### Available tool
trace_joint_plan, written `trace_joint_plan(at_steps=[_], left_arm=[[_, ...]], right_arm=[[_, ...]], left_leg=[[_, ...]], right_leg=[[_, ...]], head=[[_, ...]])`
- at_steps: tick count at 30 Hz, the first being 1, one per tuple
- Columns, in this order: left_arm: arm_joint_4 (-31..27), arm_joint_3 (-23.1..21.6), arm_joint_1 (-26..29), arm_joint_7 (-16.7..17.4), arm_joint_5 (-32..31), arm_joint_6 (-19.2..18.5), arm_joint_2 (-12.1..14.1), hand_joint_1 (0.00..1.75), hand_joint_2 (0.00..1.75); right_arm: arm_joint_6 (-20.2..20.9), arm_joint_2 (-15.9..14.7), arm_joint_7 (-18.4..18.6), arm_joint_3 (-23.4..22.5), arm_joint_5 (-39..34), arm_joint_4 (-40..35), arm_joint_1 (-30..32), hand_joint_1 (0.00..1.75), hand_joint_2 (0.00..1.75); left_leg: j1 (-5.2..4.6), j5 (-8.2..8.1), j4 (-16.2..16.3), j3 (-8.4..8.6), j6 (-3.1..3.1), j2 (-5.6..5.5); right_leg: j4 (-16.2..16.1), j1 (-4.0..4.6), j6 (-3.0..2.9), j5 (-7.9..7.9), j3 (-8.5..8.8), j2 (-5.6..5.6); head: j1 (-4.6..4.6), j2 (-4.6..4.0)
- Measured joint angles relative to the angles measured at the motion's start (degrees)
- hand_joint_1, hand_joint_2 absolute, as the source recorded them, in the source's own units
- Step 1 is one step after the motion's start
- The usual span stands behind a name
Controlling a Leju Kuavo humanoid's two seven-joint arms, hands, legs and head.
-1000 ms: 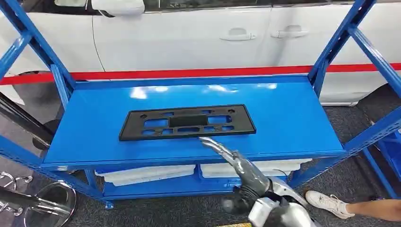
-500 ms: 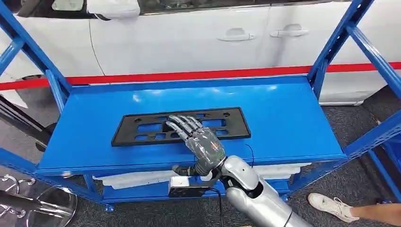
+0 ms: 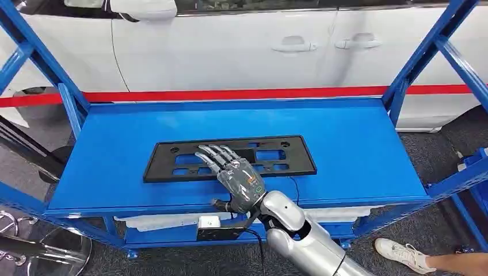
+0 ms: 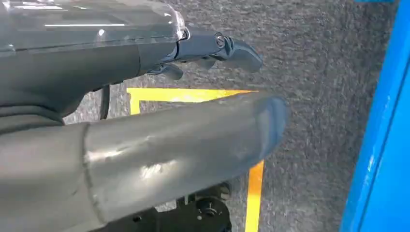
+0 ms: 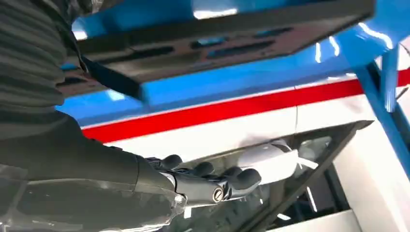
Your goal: Take the parts from the cabinet and place them on the table.
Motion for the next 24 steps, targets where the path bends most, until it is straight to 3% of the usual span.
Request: trace_joint_plan(at_steps=[3,4,5,6,8,9,10,13,14,15,16,18,19,20,21,23,24], left_arm=[[0.0,0.0,-0.2,0.0,0.0,0.0,0.0,0.0,0.0],[0.0,0.0,-0.2,0.0,0.0,0.0,0.0,0.0,0.0],[0.0,0.0,-0.1,0.0,0.0,0.0,0.0,0.0,0.0],[0.0,0.0,-0.1,0.1,-0.2,0.0,0.0,0.0,0.0],[0.0,0.0,-0.2,0.1,-0.6,0.0,0.0,0.0,0.0],[0.0,0.0,-0.1,0.1,-1.0,0.0,-0.3,0.0,0.0],[0.0,-0.1,-0.4,0.1,-1.1,0.0,-0.3,0.0,0.0],[0.0,-0.2,-0.4,0.1,-1.8,-0.1,-0.2,0.0,0.0],[0.0,-0.2,-0.5,0.1,-2.1,-0.2,-0.1,0.0,0.0],[0.0,-0.2,-0.5,0.1,-2.4,-0.4,-0.2,0.0,0.0],[0.0,-0.2,-0.7,0.1,-2.6,-0.4,-0.2,0.0,0.0],[0.0,-0.2,-0.8,0.1,-3.6,-0.5,0.1,0.0,0.0],[0.0,-0.3,-0.8,0.1,-4.0,-0.6,0.2,0.0,0.0],[0.0,-0.5,-0.7,0.1,-4.3,-0.8,0.2,0.0,0.0],[0.0,-0.6,-0.7,0.1,-4.7,-0.9,0.4,0.0,0.0],[0.0,-0.7,-0.9,0.1,-5.2,-1.1,0.7,0.0,0.0],[0.0,-0.7,-1.0,0.1,-5.3,-1.2,0.7,0.0,0.0]], right_arm=[[0.0,0.0,0.0,0.1,0.0,0.3,-0.1,0.0,1.75],[0.0,0.0,0.0,0.1,0.1,0.5,0.0,0.0,1.75],[-0.1,0.0,0.2,0.1,0.8,0.7,0.0,0.0,1.75],[-0.4,0.0,1.1,0.2,2.6,0.9,-0.1,0.0,1.75],[-2.1,0.1,3.3,0.7,8.3,1.4,-0.4,0.0,1.75],[-3.2,0.3,4.6,1.4,11.7,2.2,-0.7,0.0,1.75],[-3.9,0.8,5.6,1.9,14.3,3.1,-1.2,0.0,1.75],[-4.1,2.2,7.6,3.1,18.0,6.1,-1.6,0.0,1.75],[-4.1,2.9,8.0,3.5,18.6,7.1,-1.8,0.0,1.75],[-4.0,3.3,8.5,3.7,18.9,8.1,-2.2,0.0,1.75],[-4.1,4.0,8.8,4.0,19.0,9.4,-2.7,0.0,1.75],[-5.5,4.8,11.2,4.1,20.4,12.0,-3.1,0.0,1.75],[-6.4,5.1,12.3,4.0,21.1,13.6,-3.4,0.0,1.75],[-7.1,5.4,12.6,3.9,21.9,15.4,-3.9,0.0,1.75],[-7.5,5.8,12.7,3.8,22.8,17.6,-4.7,0.0,1.75],[-7.4,6.4,12.7,3.8,24.7,20.9,-6.0,0.0,1.75],[-7.3,6.8,12.7,3.8,25.4,22.0,-6.3,0.0,1.75]], left_leg=[[-0.15,-0.34,0.0,0.25,0.65,0.11],[-0.23,-0.46,0.0,0.38,0.77,0.11],[-0.29,-0.61,0.0,0.58,0.83,0.07],[-0.4,-0.8,0.0,0.92,0.82,-0.03],[-0.57,-1.29,0.0,1.82,0.69,-0.24],[-0.43,-1.46,-0.1,1.82,0.6,-0.24],[-0.81,-1.59,0.1,1.62,0.28,-0.26],[-0.5,-1.61,-0.2,1.55,-0.65,-0.12],[-0.73,-2.31,0.1,1.46,-0.96,-0.07],[-0.67,-3.25,1.4,1.24,-1.18,0.04],[-0.44,-5.27,4.9,-0.3,-1.4,-0.01],[-0.21,-9.53,14.8,-5.27,-2.04,0.03],[-0.17,-10.34,18.2,-7.16,-2.28,0.03],[-0.05,-9.68,18.9,-7.78,-2.41,0.04],[0.13,-7.61,16.8,-7.03,-2.54,0.04],[0.41,-1.4,6.1,-2.16,-2.59,0.12],[0.49,-0.63,1.9,-0.34,-2.55,0.14]], right_leg=[[14.7,-0.04,0.31,-6.25,-7.6,0.01],[17.7,-0.05,0.26,-6.48,-9.55,0.01],[17.5,-0.07,0.16,-5.21,-9.96,0.0],[14.7,-0.05,-0.05,-2.77,-8.99,0.0],[3.8,0.34,-1.04,3.71,-4.24,0.02],[-0.2,0.79,-1.89,4.89,-2.83,0.01],[-0.9,0.9,-2.01,4.72,-2.52,-0.02],[-1.4,1.02,-2.12,4.14,-2.43,0.18],[-2.3,0.04,-2.2,4.39,-1.83,0.03],[-2.6,0.14,-2.36,4.38,-1.54,0.04],[-2.5,0.1,-2.57,4.31,-1.45,-0.05],[-2.4,0.18,-2.67,4.16,-1.42,-0.23],[-2.3,0.18,-2.71,4.09,-1.45,-0.25],[-2.1,0.15,-2.66,3.98,-1.45,-0.24],[-1.9,0.12,-2.57,3.82,-1.41,-0.17],[-1.3,-0.01,-2.17,3.3,-1.19,0.03],[-1.2,-0.1,-1.88,3.04,-1.03,0.05]], head=[[0.0,0.0],[-0.02,0.0],[-0.02,0.0],[-0.02,0.0],[0.0,0.0],[-0.02,0.0],[0.0,0.0],[0.02,0.0],[0.02,0.0],[0.02,0.0],[0.0,0.0],[0.0,0.0],[0.0,0.0],[0.0,0.0],[0.0,0.0],[0.0,0.0],[0.0,0.0]])
